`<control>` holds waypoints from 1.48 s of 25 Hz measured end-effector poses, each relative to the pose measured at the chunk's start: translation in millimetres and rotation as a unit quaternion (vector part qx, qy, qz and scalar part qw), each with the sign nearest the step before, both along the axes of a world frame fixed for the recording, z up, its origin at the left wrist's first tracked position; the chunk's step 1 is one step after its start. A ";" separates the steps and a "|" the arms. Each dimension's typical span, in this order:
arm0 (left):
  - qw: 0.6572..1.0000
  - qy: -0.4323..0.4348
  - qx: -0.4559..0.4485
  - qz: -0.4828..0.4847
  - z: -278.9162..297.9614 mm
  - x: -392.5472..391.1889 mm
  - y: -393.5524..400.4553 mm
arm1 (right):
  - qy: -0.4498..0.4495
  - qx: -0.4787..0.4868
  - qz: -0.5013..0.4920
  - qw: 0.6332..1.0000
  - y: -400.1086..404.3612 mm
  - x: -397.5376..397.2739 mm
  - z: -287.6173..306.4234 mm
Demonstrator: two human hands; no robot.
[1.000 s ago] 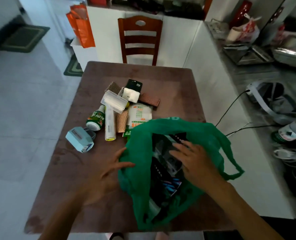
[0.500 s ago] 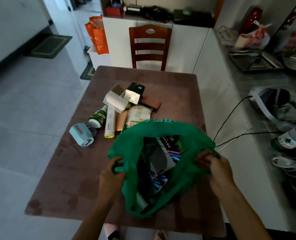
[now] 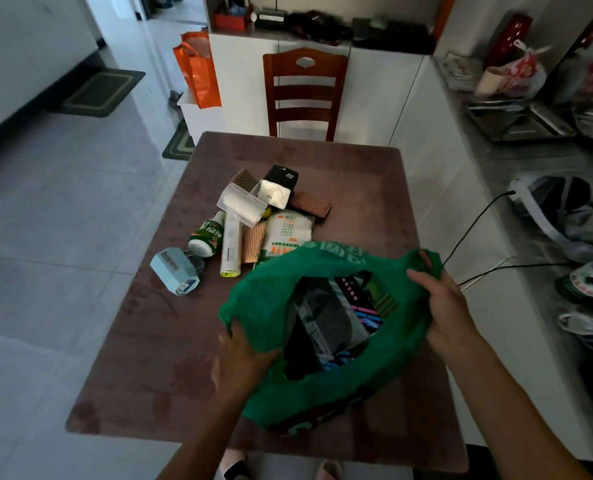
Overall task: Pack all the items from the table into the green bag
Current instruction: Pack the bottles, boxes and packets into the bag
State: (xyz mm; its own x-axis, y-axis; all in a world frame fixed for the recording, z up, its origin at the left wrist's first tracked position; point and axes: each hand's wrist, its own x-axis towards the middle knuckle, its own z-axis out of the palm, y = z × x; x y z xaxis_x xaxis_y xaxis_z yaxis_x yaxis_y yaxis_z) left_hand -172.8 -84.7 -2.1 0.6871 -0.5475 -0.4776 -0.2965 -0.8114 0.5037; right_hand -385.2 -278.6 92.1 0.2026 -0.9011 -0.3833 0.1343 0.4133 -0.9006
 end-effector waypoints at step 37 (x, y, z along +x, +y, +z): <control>0.938 0.113 -0.276 -0.176 81.7 -71.3 22.8 | 0.421 -0.219 0.007 0.880 -117.1 0.3 38.0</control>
State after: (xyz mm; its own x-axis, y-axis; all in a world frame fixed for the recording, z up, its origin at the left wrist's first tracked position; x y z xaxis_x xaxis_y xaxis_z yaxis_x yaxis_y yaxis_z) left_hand -244.1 -61.8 79.6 0.3317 -0.9286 -0.1665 -0.3325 -0.2803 0.9005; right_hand -384.9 -395.7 130.1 0.0246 -0.9995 -0.0190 -0.6599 -0.0020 -0.7513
